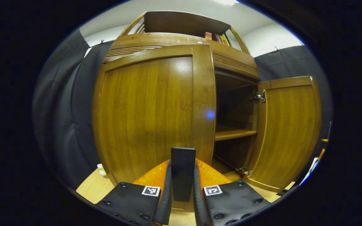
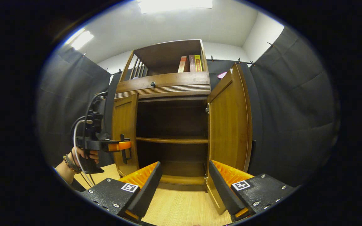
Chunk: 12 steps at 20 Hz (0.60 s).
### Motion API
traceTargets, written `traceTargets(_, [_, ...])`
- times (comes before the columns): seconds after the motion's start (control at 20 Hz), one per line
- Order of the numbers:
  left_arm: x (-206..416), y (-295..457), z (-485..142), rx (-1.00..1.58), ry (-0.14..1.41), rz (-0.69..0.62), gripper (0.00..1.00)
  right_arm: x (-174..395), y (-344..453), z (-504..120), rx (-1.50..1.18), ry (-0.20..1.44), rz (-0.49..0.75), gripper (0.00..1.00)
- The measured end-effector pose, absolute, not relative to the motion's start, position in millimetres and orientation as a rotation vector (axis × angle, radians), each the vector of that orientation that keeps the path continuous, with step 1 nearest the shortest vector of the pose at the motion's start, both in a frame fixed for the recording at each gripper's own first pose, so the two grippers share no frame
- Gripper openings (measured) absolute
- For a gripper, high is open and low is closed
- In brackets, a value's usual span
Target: Open the right door of the double-door shoe cabinet with the right hand, and open the left door with the left hand.
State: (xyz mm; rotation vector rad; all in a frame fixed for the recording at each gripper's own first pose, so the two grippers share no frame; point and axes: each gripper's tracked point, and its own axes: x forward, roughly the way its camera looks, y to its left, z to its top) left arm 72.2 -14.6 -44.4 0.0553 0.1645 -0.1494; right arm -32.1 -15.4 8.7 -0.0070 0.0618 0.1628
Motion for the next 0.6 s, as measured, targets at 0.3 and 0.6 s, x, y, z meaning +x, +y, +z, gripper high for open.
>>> traceTargets(0.3, [6.7,36.3,-25.6,0.046,0.111,-0.121,0.37,-39.0,-4.5,7.0,-0.02,0.049,0.199,0.92])
traceTargets(0.6, [-19.3,79.0,-14.7,0.019,0.118,-0.087,0.31,-42.0,19.0,3.8,-0.02,0.054,0.244,0.92])
